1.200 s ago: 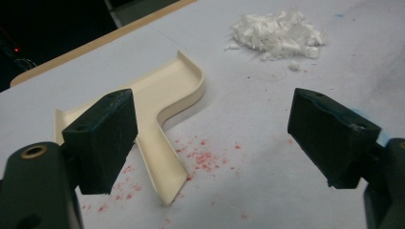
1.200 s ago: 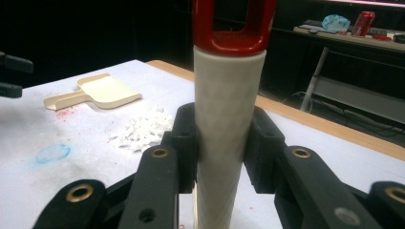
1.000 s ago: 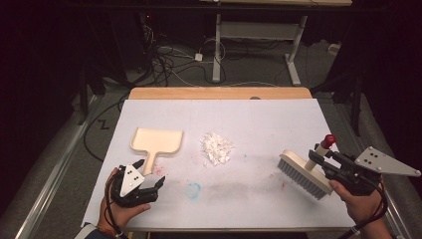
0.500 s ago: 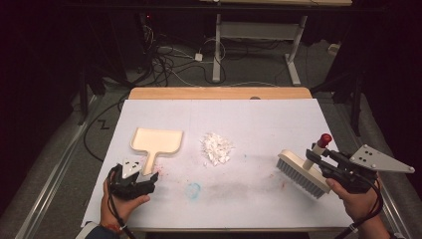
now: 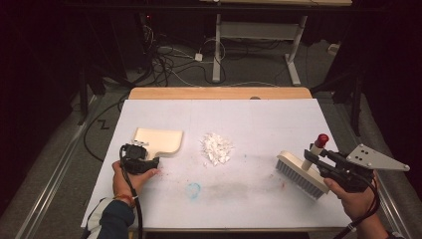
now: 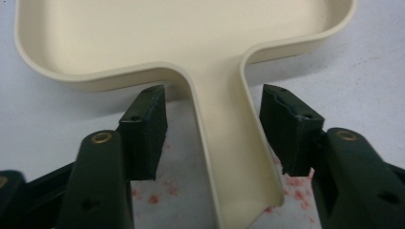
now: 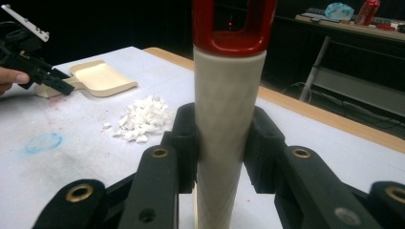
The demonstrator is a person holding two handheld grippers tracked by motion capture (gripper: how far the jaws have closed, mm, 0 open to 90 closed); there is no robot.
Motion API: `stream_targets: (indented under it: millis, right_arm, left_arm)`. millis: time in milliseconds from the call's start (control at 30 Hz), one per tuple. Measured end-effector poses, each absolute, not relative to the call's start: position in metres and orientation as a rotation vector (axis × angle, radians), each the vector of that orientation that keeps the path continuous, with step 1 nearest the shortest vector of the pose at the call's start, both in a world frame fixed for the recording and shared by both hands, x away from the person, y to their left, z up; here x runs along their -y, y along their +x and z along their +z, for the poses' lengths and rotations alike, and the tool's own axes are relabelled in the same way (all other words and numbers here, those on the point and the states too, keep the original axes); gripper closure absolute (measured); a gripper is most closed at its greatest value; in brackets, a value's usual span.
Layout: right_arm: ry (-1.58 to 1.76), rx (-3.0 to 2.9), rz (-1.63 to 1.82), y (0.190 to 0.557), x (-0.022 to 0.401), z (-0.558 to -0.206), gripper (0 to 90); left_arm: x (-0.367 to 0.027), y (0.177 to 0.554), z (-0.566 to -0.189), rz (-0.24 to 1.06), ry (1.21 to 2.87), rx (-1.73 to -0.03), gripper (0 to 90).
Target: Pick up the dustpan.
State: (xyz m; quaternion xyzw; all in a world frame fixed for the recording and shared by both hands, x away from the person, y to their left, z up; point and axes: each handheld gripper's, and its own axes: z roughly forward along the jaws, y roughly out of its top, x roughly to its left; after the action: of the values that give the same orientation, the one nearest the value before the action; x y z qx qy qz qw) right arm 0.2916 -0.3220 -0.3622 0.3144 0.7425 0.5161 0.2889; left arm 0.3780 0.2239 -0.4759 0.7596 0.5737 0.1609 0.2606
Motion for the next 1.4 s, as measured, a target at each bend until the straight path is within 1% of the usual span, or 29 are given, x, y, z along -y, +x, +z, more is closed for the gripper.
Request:
stream_targets:
  millis: [233, 433, 833, 1100, 1400]
  right_arm:
    - [0.834, -1.991, 1.374, 0.292, 0.32, -0.364, 70.2]
    - [0.835, -1.997, 1.371, 0.293, 0.32, -0.365, 70.2]
    - [0.845, -1.987, 1.371, 0.293, 0.323, -0.365, 70.2]
    - [0.851, -1.978, 1.371, 0.293, 0.324, -0.365, 70.2]
    - [0.856, -1.973, 1.371, 0.294, 0.326, -0.365, 70.2]
  left_arm:
    - [-0.222, 0.383, -0.476, 0.464, 2.1, -1.516, 63.2]
    - [-0.223, 0.383, -0.475, 0.455, 2.103, -1.504, 63.6]
    - [-0.229, 0.375, -0.457, 0.514, 2.109, -1.458, 63.8]
    - [-0.236, 0.352, -0.439, 0.547, 2.116, -1.382, 63.8]
    - [-0.237, 0.333, -0.43, 0.539, 2.148, -1.337, 63.8]
